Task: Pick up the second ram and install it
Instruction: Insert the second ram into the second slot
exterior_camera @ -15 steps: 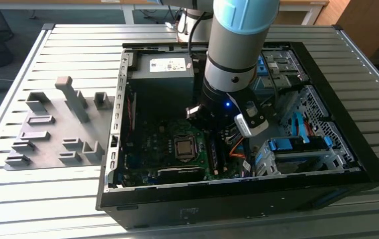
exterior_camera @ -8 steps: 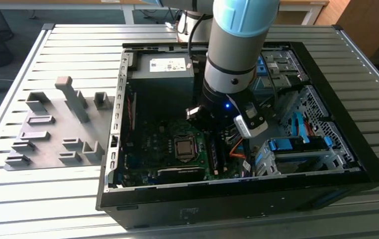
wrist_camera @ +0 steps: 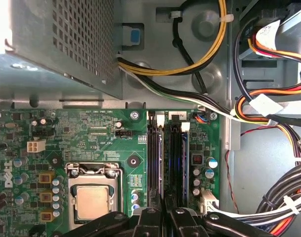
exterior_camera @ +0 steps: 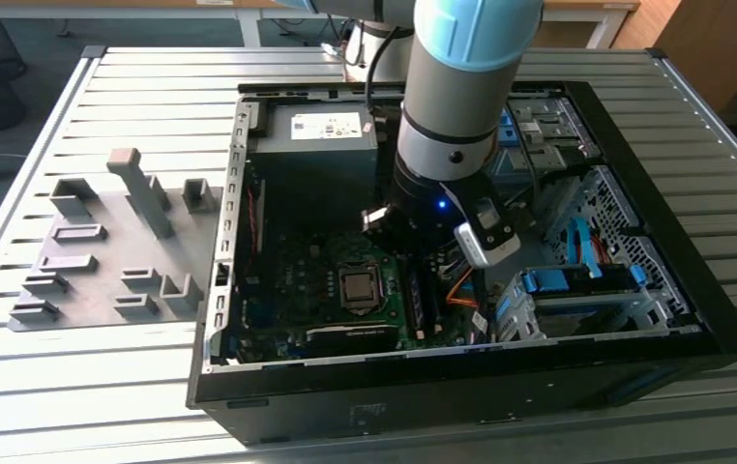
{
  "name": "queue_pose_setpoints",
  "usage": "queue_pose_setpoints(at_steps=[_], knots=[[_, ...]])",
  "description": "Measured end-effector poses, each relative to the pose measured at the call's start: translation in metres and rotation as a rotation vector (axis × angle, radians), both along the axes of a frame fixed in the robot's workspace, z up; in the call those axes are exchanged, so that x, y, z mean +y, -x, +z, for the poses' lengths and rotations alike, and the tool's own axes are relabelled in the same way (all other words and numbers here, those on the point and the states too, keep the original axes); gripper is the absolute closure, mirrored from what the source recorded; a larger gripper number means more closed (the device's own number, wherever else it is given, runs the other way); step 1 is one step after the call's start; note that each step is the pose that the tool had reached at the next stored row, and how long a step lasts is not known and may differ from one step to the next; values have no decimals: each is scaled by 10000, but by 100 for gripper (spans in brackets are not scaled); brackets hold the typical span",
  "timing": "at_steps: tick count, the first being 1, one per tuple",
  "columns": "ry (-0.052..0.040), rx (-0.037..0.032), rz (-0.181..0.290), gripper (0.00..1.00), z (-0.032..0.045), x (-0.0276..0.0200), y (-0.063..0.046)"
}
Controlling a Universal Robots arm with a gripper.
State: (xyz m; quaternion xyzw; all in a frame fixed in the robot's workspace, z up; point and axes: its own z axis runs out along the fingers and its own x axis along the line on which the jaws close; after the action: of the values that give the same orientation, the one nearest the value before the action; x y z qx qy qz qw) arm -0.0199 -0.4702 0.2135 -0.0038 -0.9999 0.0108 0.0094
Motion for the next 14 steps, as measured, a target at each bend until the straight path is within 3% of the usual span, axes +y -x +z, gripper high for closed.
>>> queue_pose_setpoints(at_steps=[14], knots=[[0, 1, -1, 86, -5, -14, 2]])
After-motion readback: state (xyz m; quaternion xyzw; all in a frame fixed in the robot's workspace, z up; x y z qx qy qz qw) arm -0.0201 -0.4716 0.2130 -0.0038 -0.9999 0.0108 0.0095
